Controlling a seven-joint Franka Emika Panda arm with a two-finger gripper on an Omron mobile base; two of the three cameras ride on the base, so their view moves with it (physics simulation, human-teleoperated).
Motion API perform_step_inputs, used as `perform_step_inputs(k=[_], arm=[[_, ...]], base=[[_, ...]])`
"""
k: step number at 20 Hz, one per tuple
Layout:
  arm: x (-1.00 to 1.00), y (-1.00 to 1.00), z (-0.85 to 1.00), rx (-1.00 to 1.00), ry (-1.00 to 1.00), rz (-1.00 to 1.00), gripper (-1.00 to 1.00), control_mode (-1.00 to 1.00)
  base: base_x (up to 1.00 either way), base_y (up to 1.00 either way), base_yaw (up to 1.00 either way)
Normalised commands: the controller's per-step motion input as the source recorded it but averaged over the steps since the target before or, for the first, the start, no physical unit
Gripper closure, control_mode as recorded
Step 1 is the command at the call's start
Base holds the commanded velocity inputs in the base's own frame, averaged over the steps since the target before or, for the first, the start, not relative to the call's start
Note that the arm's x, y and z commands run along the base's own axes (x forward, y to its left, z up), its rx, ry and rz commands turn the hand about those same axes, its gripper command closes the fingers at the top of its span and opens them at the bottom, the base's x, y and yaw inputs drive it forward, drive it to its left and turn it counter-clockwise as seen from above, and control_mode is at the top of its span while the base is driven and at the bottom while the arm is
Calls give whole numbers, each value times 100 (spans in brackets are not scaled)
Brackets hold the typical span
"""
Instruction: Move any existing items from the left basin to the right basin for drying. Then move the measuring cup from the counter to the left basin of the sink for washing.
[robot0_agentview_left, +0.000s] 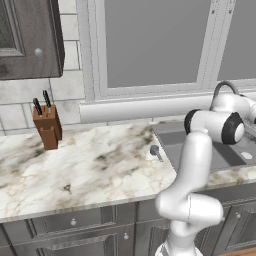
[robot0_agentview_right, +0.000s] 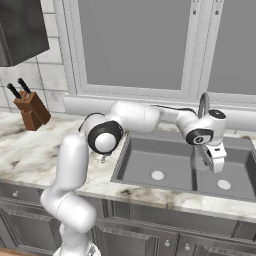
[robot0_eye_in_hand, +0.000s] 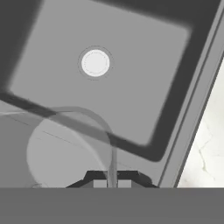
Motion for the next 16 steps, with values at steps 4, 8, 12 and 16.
perform_step_inputs(k=[4, 8, 12, 16], arm=[[0, -37, -9, 0, 0, -8, 100, -100], [0, -37, -16, 0, 0, -5, 100, -100], [0, -38, -19, 0, 0, -4, 100, -100], [0, -24, -29, 0, 0, -3, 100, -100]], base=[[0, 0, 0], [0, 0, 0], [0, 0, 0], [0, 0, 0]])
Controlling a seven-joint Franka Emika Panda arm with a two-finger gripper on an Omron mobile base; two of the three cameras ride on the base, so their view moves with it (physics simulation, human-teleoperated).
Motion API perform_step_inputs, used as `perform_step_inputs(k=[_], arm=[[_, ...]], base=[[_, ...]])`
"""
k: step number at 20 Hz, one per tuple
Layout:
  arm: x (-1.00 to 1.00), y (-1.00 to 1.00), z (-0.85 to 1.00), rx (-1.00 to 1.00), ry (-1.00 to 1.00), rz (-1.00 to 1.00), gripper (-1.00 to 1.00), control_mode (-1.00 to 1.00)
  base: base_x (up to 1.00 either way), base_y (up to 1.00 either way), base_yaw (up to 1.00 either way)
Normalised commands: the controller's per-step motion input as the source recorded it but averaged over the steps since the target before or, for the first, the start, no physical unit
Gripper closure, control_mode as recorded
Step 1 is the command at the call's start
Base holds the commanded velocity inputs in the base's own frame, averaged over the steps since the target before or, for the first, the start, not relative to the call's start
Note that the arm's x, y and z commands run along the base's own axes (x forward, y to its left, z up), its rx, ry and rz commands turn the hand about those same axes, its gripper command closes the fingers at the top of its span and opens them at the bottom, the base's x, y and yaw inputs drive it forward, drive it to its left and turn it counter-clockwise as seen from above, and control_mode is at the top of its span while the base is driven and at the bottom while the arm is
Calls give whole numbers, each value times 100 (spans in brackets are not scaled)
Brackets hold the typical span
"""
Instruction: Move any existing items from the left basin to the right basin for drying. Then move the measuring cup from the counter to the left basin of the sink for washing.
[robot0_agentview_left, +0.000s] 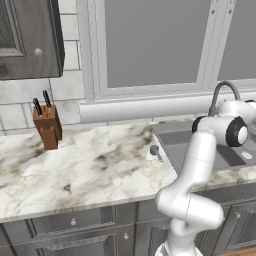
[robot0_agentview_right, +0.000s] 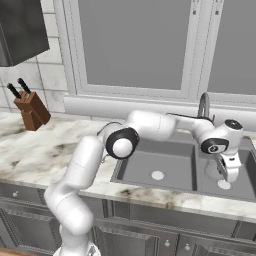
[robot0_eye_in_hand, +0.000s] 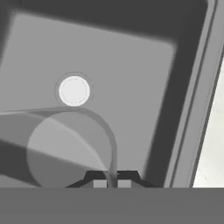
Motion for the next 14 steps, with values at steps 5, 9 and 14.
perform_step_inputs(k=[5, 9, 14], arm=[[0, -1, -38, -4, 0, 0, 100, -100], [0, -5, -33, -4, 0, 0, 100, -100], [0, -2, -30, -5, 0, 0, 100, -100]], base=[[0, 0, 0], [0, 0, 0], [0, 0, 0]])
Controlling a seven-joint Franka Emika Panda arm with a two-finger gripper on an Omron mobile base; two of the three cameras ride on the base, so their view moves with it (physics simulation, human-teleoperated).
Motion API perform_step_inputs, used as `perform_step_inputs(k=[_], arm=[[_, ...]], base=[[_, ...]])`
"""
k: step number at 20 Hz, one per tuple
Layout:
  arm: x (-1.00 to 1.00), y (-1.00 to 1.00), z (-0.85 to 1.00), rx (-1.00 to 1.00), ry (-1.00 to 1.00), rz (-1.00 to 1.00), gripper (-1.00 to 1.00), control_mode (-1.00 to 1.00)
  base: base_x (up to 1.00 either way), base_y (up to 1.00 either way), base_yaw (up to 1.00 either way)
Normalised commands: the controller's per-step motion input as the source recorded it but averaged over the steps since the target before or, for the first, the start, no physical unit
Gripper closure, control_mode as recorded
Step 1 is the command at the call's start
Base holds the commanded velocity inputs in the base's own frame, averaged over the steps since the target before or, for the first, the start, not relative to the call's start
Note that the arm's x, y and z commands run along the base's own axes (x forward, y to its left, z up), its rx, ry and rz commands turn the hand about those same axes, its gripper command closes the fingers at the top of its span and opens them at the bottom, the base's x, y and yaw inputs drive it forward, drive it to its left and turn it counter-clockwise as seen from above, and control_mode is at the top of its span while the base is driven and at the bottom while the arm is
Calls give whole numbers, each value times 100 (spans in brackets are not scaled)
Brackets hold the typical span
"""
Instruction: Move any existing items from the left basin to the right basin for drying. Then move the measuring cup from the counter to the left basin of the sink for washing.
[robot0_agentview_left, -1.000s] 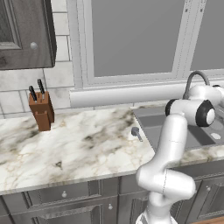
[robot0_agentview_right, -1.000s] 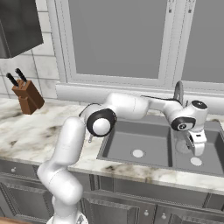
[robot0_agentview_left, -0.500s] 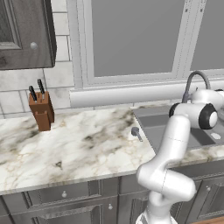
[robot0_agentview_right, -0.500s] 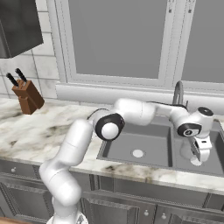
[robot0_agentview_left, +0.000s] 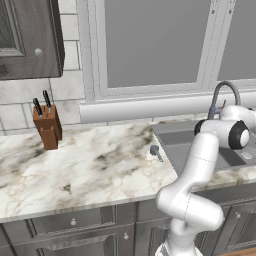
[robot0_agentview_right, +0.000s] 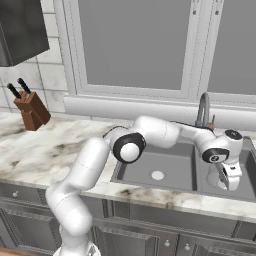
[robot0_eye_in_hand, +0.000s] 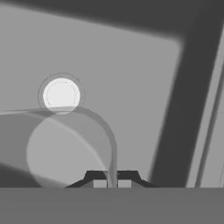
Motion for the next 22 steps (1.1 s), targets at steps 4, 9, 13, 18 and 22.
perform_step_inputs(k=[4, 9, 13, 18, 22], arm=[[0, -1, -29, -3, 0, 0, 100, -100], [0, -2, -27, -2, 0, 0, 100, -100], [0, 0, -21, 0, 0, 0, 100, -100], [-1, 0, -17, 0, 0, 0, 100, -100], [-1, 0, -18, 0, 0, 0, 100, -100]], base=[[0, 0, 0], [0, 0, 0], [0, 0, 0], [0, 0, 0], [0, 0, 0]])
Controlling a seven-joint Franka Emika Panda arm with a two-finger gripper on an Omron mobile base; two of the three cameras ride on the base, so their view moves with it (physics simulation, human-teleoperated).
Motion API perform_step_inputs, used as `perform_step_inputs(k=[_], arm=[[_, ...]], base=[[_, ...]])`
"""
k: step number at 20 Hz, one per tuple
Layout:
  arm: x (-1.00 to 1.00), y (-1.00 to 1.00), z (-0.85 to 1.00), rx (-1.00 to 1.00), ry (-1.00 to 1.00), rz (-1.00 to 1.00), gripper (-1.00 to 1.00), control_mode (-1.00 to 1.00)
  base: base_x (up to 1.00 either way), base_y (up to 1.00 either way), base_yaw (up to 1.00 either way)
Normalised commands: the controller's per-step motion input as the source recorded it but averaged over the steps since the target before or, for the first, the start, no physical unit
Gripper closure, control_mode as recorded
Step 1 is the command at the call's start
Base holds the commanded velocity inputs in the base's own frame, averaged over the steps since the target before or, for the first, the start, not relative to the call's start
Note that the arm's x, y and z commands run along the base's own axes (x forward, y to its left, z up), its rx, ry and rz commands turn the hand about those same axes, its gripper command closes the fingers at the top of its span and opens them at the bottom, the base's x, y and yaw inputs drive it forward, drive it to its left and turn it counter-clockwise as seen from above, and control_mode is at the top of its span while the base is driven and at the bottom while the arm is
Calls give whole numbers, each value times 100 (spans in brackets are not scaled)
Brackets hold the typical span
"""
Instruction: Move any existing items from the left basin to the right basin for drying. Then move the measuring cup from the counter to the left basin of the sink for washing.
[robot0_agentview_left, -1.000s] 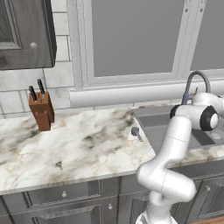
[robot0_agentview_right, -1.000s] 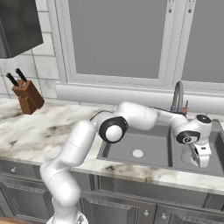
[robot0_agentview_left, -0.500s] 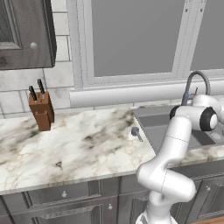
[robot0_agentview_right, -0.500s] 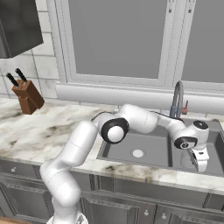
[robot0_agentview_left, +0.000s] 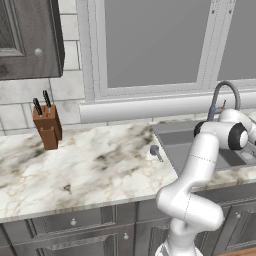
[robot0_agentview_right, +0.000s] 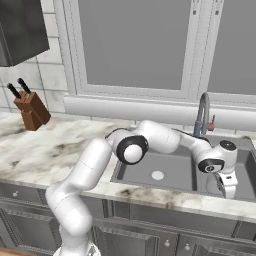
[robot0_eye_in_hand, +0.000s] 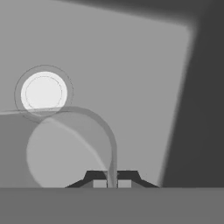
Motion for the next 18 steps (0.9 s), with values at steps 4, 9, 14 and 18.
perform_step_inputs(k=[4, 9, 14, 18], arm=[[-1, 0, -20, 0, 0, 0, -100, -100], [-12, -4, -2, 0, 0, 0, -100, -100], [-25, -8, 16, 0, -2, 0, -100, -100], [-16, -1, 48, 0, -2, 0, -100, -100]], base=[[0, 0, 0], [0, 0, 0], [0, 0, 0], [0, 0, 0]])
